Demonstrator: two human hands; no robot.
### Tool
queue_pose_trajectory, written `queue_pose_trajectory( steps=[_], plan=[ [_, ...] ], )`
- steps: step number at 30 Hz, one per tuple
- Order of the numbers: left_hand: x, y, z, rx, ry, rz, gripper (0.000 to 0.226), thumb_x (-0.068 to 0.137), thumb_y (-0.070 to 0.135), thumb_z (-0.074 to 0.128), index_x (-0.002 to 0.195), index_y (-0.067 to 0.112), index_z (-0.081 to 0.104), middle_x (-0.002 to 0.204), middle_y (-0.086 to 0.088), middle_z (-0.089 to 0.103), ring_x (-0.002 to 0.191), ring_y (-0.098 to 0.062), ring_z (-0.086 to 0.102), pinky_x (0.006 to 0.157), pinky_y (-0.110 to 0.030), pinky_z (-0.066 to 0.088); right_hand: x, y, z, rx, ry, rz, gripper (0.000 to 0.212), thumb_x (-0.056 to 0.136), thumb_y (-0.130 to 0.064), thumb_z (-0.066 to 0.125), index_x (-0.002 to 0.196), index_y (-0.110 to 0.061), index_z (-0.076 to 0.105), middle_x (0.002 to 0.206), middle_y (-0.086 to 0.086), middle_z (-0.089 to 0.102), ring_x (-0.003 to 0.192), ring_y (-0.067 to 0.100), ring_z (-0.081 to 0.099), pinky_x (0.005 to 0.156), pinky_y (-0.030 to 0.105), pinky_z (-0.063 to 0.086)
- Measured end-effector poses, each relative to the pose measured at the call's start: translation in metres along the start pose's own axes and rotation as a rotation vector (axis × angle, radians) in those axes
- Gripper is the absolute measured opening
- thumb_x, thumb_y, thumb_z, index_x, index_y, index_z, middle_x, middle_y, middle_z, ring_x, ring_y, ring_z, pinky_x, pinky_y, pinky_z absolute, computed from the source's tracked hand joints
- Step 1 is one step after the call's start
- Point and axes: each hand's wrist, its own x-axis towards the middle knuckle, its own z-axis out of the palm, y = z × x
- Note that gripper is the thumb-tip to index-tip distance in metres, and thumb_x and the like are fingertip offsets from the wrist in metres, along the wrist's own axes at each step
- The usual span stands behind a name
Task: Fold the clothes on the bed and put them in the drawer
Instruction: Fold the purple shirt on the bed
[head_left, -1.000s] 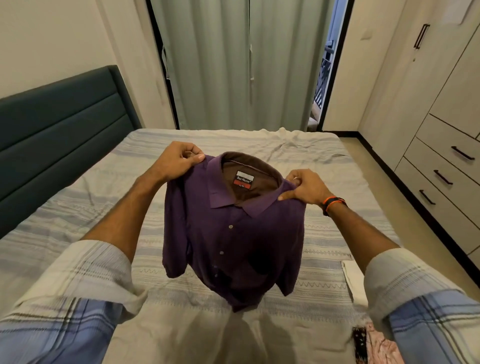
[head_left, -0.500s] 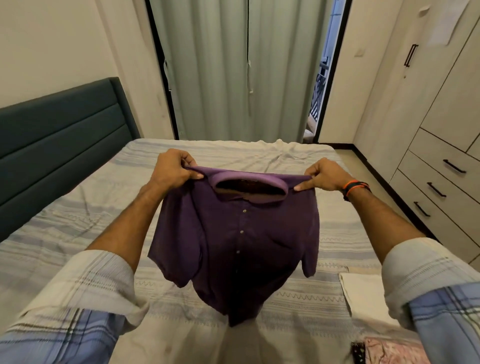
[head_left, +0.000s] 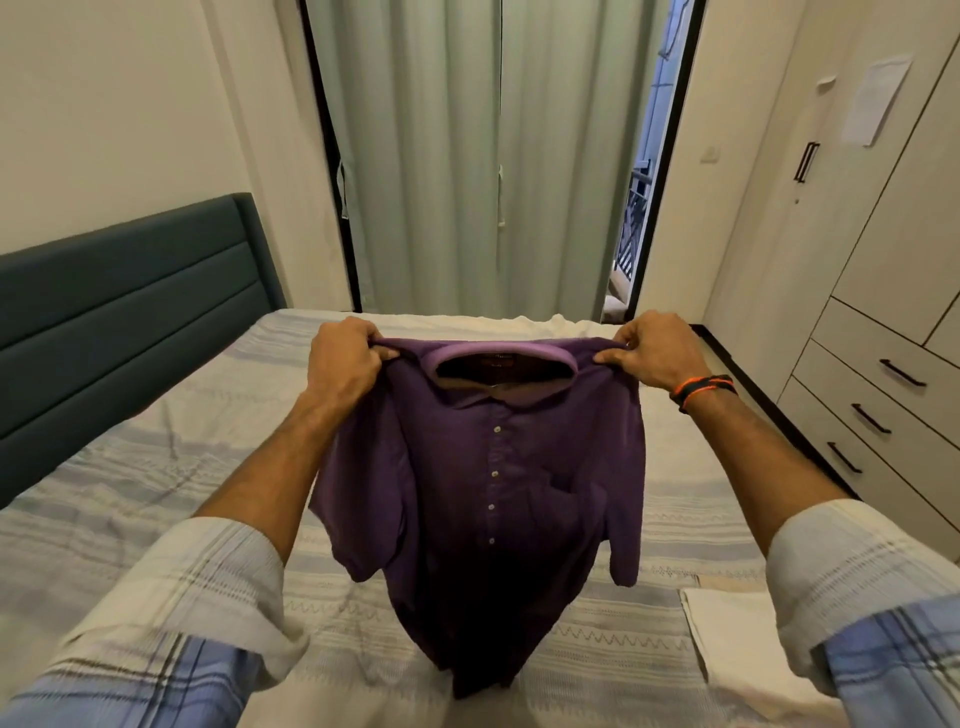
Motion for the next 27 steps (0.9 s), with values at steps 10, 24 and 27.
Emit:
queue_pose_trajectory(
  steps=[10, 24, 27],
  plan=[
    [-0.004, 0.021, -0.007, 0.267, 0.022, -0.164, 0.043, 0.096, 0.044, 0.055, 0.106, 0.003, 0.06, 0.104, -0.02, 0.066, 0.097, -0.041, 0.062, 0.077, -0.045, 0.047, -0.001, -0.012, -0.009, -0.179, 0.131, 0.102, 0.029, 0.088, -0.041, 0.068, 0.098, -0.016, 0.078, 0.097, 0.014, 0.069, 0.089, 0.037, 0.064, 0.069, 0.034, 0.045],
    [0.019, 0.033, -0.032, -0.282, 0.107, -0.179, 0.034, 0.086, 0.032, 0.073, 0.064, 0.019, 0.051, 0.06, 0.0, 0.062, 0.07, -0.024, 0.066, 0.073, -0.037, 0.054, 0.022, -0.011, -0.029, 0.878, 0.084, 0.535, 0.013, 0.082, -0.006, 0.076, 0.073, -0.005, 0.067, 0.111, 0.02, 0.071, 0.075, 0.034, 0.074, 0.077, 0.046, 0.061],
    [0.023, 0.031, -0.034, -0.267, 0.134, -0.142, 0.031, 0.086, 0.037, 0.072, 0.073, 0.014, 0.055, 0.073, -0.005, 0.066, 0.074, -0.023, 0.063, 0.069, -0.035, 0.05, 0.018, -0.013, -0.027, 0.827, 0.146, 0.509, 0.021, 0.081, -0.013, 0.078, 0.064, -0.011, 0.066, 0.084, 0.02, 0.074, 0.078, 0.029, 0.074, 0.076, 0.044, 0.062]
  ],
)
